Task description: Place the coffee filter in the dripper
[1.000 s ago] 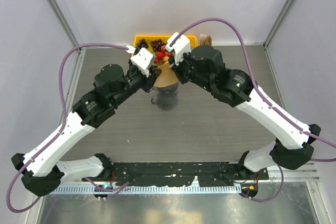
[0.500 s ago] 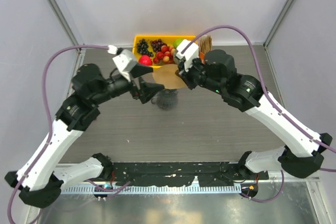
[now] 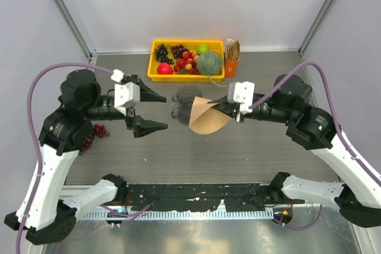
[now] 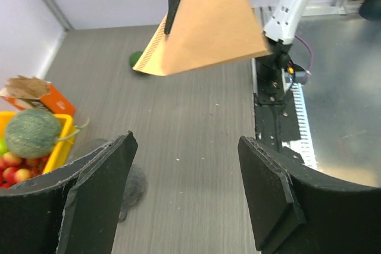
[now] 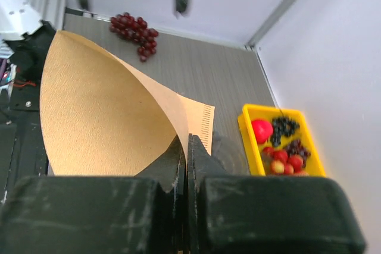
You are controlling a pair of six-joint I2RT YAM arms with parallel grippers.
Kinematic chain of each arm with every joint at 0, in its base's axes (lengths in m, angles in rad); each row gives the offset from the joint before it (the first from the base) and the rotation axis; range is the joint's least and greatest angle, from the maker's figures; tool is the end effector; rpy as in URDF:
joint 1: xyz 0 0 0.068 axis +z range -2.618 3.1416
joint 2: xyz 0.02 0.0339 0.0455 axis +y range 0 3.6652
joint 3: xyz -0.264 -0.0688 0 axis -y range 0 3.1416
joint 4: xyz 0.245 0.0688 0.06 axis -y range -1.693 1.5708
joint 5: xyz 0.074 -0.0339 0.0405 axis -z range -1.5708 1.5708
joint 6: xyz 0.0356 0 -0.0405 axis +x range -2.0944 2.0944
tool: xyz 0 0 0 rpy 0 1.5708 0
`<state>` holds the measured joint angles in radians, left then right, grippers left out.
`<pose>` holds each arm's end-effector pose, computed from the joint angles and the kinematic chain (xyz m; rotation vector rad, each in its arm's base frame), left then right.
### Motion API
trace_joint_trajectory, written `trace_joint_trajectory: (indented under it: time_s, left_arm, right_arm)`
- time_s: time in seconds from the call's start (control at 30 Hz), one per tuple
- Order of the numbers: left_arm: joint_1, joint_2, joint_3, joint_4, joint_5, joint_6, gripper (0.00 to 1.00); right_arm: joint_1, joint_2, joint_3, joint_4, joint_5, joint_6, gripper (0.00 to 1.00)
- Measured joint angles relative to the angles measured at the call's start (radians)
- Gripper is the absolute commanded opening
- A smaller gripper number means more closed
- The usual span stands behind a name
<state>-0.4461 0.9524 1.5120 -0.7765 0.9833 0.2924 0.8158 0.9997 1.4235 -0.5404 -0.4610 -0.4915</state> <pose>0.1083 -0.0847 0.4893 1.2546 1.2793 -0.9803 0.1126 0.1428 0.4787 -1.2989 1.1194 0.6298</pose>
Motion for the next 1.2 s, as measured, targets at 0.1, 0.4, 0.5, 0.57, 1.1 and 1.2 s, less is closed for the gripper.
trace_joint_trajectory:
  time_s: [0.1, 0.4, 0.5, 0.57, 1.1, 1.2]
  left_arm:
    - [-0.069, 0.056, 0.039, -0.081, -0.030, 0.084, 0.79]
    - [-0.288, 0.106, 0.044, -0.150, -0.182, 0.158, 0.72]
    - [-0.316, 0.106, 0.044, -0.147, -0.223, 0.156, 0.70]
    - [-0.328, 0.108, 0.044, -0.142, -0.253, 0.156, 0.72]
    - [-0.475, 0.117, 0.041, -0.177, -0.302, 0.325, 0.46]
    - [-0.483, 0.117, 0.037, -0.179, -0.309, 0.346, 0.40]
  right_arm:
    - [0.041, -0.003, 0.000, -0.002, -0.048, -0.069, 0.05]
    - [0.153, -0.005, -0.001, -0.026, -0.064, -0.252, 0.05]
    - [0.176, -0.010, -0.006, -0.030, -0.061, -0.290, 0.05]
    - [0.196, -0.014, -0.011, -0.040, -0.061, -0.317, 0.05]
    - [0.303, -0.016, -0.014, -0.098, -0.057, -0.453, 0.05]
    - [0.306, -0.012, -0.014, -0.096, -0.057, -0.452, 0.05]
